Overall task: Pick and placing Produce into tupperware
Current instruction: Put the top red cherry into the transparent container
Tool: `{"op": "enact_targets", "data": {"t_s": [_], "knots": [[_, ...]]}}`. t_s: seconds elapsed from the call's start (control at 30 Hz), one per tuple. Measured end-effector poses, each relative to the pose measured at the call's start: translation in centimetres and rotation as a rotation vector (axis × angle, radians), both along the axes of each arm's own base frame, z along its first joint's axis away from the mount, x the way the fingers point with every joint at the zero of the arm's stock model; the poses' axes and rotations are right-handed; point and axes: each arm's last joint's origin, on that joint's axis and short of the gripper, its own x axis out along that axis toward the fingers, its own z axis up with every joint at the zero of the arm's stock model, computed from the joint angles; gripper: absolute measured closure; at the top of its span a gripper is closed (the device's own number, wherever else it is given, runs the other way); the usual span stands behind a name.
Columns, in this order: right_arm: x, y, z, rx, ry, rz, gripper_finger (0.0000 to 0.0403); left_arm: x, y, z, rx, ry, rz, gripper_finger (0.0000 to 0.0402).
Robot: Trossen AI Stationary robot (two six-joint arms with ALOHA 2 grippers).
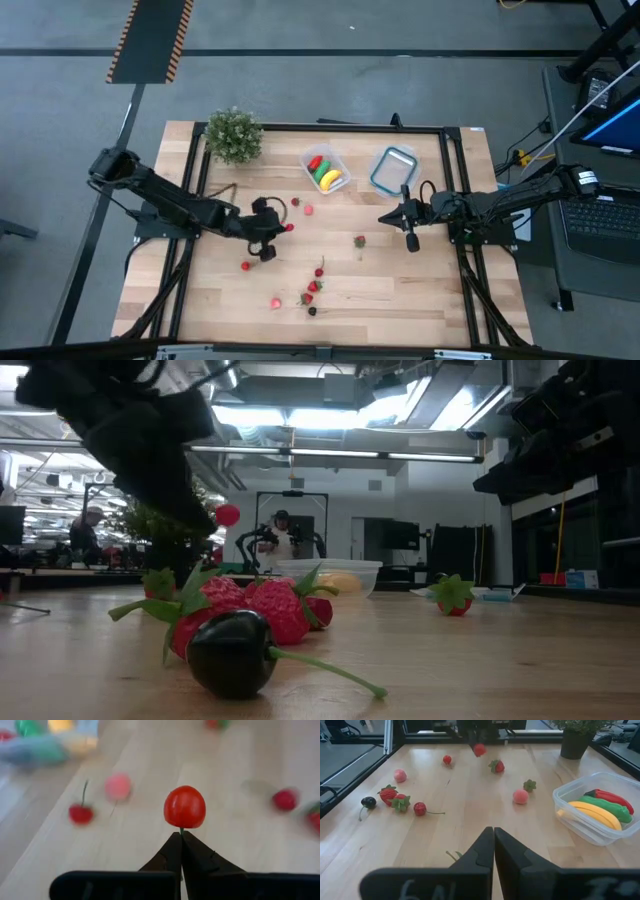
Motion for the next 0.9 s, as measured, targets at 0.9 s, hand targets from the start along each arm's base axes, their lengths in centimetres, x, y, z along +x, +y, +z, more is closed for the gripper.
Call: {"op": "enact_targets", "data": {"t_s": [0.9], "knots": [[0.0,0.0,0.0,-0.005,0.003,0.001,0.0387,-0.7,2.0,2.0,0.139,-0.649,-0.245,0.0401]]}}
